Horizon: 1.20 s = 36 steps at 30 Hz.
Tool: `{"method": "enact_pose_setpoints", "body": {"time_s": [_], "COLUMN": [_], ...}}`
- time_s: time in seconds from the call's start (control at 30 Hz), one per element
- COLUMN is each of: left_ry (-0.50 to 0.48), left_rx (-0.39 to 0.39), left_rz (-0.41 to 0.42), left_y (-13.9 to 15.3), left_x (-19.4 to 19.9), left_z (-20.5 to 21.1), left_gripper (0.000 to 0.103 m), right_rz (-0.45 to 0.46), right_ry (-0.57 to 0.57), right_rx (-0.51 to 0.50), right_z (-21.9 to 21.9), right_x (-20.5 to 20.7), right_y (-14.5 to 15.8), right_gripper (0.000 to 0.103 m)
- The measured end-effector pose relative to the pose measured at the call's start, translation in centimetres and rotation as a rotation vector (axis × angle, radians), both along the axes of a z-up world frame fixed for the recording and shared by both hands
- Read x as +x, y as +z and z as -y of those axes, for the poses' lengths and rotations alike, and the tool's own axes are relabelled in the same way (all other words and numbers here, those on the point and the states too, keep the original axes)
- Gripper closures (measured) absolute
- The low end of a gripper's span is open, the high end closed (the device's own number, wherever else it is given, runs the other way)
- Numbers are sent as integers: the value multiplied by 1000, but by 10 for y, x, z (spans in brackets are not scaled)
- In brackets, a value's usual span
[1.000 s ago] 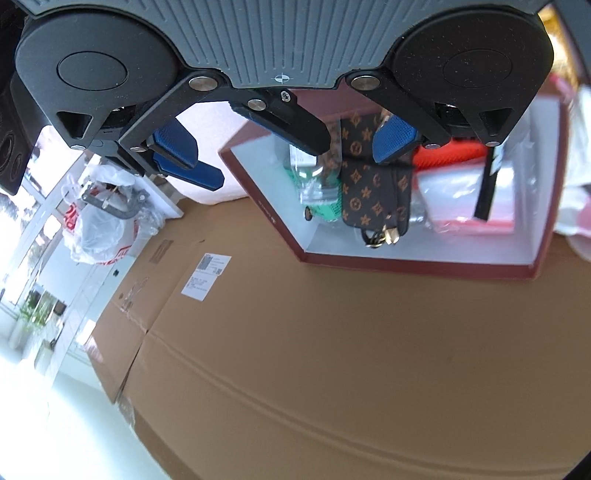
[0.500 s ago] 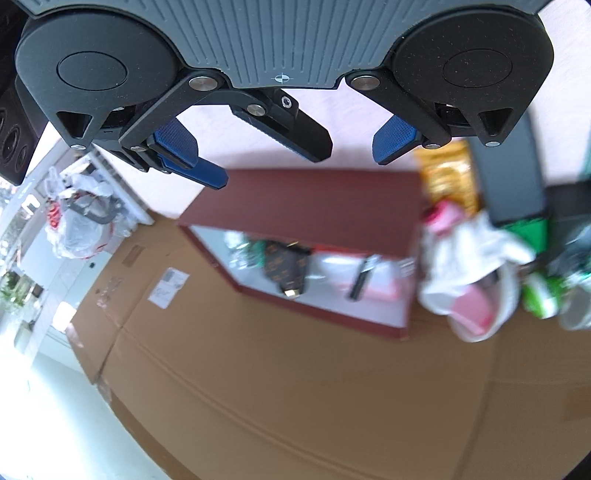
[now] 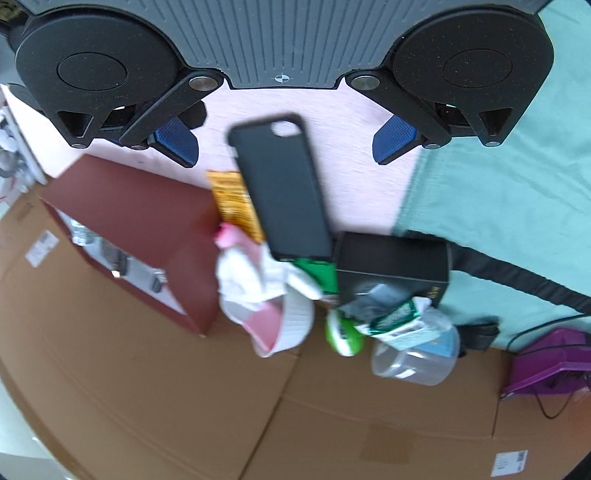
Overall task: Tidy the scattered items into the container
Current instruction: 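Move the open left gripper back to the black phone case, then close the left gripper on the black phone case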
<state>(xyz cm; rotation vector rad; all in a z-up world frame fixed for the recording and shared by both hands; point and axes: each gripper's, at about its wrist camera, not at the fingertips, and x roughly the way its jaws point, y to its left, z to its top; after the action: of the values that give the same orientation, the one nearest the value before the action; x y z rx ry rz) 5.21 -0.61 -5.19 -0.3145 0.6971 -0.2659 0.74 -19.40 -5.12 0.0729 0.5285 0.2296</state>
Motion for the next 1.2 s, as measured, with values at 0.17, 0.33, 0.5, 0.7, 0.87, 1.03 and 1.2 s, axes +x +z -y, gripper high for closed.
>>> {"method": "enact_pose_setpoints", "body": {"time_s": [0.17,0.33,0.5,0.7,0.87,1.03,1.2], "left_ry": [3,-9,-10,-30,-24,-56,-51], "left_rx": [-10,-8,-20,-8,-35,-13,11], "left_rz": [-26,-32,-36,-50,-54,-58,-70], "left_y": [-12,-15,-16,-18,-20,-20,-19], "left_x": [13,22,32,41,45,47,46], "left_z": [-4,-1,-5,-3,-5,2,3], "left_gripper": [0,9,22,39,38,57,66], "right_rz": [-13,-42,-55,-73,-85,-101,-101], "right_ry": [-2,-20,-13,19,45,63,71], "right_rx": [-11,17,12,5,2,6,-9], "right_z": [-11,-8,-9,-16,-21,-26,-29], "right_x": [11,22,30,42,48,54,52], "right_y": [-10,-14,-16,-18,-19,-21,-19], "right_gripper": [8,20,33,53,70,85,90]}}
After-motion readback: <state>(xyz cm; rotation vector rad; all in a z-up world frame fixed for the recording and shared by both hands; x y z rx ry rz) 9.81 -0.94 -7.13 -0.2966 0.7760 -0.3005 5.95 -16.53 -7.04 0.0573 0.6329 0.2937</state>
